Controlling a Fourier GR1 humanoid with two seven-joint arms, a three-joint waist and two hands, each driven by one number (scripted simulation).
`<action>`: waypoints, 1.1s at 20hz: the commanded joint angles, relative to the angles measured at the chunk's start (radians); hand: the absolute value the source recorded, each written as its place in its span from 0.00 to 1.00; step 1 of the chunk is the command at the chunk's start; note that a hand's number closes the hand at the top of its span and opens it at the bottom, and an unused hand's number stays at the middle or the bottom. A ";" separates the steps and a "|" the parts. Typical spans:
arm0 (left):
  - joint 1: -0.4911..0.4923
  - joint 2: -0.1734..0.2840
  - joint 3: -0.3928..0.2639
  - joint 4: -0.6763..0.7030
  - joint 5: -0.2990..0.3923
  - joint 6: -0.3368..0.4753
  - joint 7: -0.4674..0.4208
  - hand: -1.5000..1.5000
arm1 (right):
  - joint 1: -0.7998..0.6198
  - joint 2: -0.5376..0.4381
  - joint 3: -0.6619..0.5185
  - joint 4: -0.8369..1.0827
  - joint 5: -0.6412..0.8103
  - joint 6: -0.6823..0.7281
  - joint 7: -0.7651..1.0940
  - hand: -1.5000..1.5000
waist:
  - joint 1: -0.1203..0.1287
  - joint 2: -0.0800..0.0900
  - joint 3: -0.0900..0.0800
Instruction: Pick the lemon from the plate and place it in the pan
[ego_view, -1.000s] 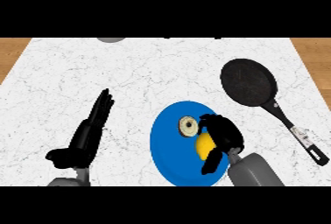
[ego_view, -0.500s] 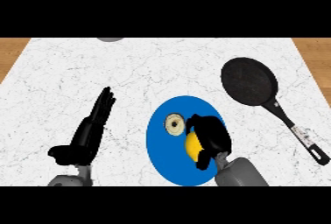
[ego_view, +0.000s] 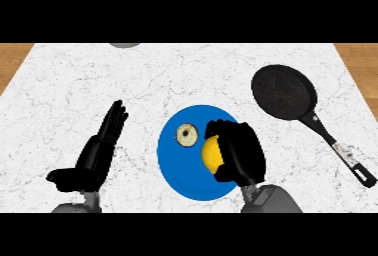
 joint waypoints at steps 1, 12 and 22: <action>0.059 -0.035 -0.054 -0.052 -0.041 0.030 -0.016 0.50 | 0.060 0.009 -0.023 -0.091 0.005 -0.119 -0.017 1.00 | 0.005 0.001 0.001; -0.016 -0.032 -0.015 0.015 -0.023 0.008 -0.008 0.50 | -0.016 0.008 -0.343 0.047 -0.231 -0.262 -0.112 1.00 | 0.013 0.008 0.001; -0.077 -0.015 0.021 0.060 -0.002 -0.025 -0.004 0.50 | -0.257 -0.154 -0.595 0.471 -0.243 -0.472 -0.353 1.00 | 0.023 0.014 0.002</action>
